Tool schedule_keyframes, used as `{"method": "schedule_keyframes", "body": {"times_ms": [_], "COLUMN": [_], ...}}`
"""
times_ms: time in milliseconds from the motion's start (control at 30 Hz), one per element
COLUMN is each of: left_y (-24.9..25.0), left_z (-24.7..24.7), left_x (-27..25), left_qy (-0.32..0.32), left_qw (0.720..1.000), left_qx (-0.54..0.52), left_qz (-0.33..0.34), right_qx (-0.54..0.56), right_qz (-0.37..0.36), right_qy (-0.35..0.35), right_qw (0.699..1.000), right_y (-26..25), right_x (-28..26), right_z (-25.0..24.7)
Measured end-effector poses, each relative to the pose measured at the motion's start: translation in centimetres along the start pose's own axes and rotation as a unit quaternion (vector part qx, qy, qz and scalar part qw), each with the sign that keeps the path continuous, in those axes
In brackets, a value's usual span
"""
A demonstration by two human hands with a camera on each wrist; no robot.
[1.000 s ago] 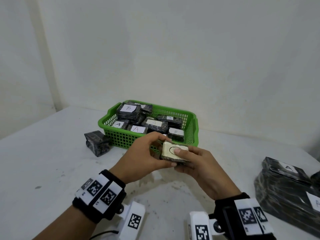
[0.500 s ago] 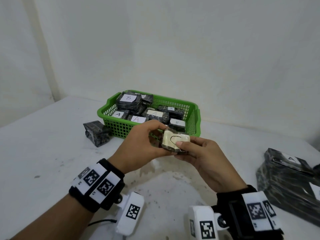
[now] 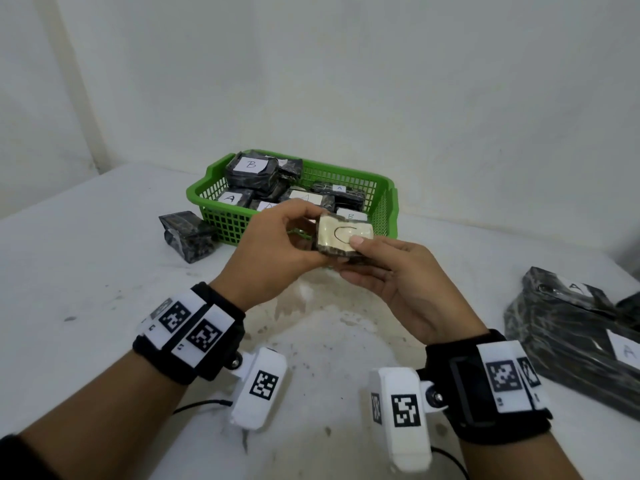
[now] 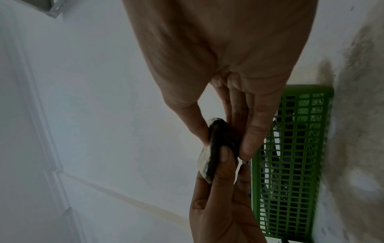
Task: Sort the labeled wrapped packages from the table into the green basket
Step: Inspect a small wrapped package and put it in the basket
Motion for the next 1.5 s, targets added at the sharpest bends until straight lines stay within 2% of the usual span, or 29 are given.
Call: {"method": "schedule_keyframes", "body": {"times_ms": [267, 400, 600, 733, 900, 1300, 1400, 1500], "left_y": [0.6, 1.1, 0.6, 0.6, 0.5, 1.2, 1.6, 1.2], "left_z": [0.4, 0.6, -0.6, -0.3, 0.4, 0.1, 0.4, 0.7], "left_x": [-0.2, -0.4, 0.2, 0.1, 0.0, -0.3, -0.6, -0.7], "left_qy": [-0.017, -0.026, -0.014, -0.017, -0.042, -0.045, -0.071, -0.119], "left_qw": [1.000, 0.999, 0.999, 0.999, 0.998, 0.997, 0.995, 0.991], "left_qx": [0.003, 0.017, -0.026, -0.035, -0.027, -0.015, -0.012, -0.059], "left_qz": [0.026, 0.042, 0.024, 0.029, 0.040, 0.061, 0.063, 0.016], "right_qx": [-0.005, -0.016, -0.006, -0.023, -0.038, -0.042, -0.049, -0.081], "right_qz": [-0.020, -0.052, -0.062, -0.080, -0.067, -0.063, -0.084, -0.135], "right_qy": [0.005, 0.016, -0.006, 0.009, -0.005, -0.016, -0.009, 0.013], "right_qw": [1.000, 0.998, 0.998, 0.997, 0.997, 0.997, 0.995, 0.987], "right_y": [-0.2, -0.7, -1.3, -1.5, -1.1, -1.1, -1.4, -2.3], "right_x": [-0.1, -0.2, -0.3, -0.2, -0.3, -0.1, -0.3, -0.3], "right_z": [0.2, 0.1, 0.2, -0.2, 0.0, 0.0, 0.1, -0.4]}}
Point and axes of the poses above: each hand's wrist, its own x-axis towards the middle knuckle, its own z-axis out of the palm, y = z × x, the point moved 7 cm from there along x, towards the middle knuckle, and after that the axes turned 13 degrees about -z, right-handed, at the moved point
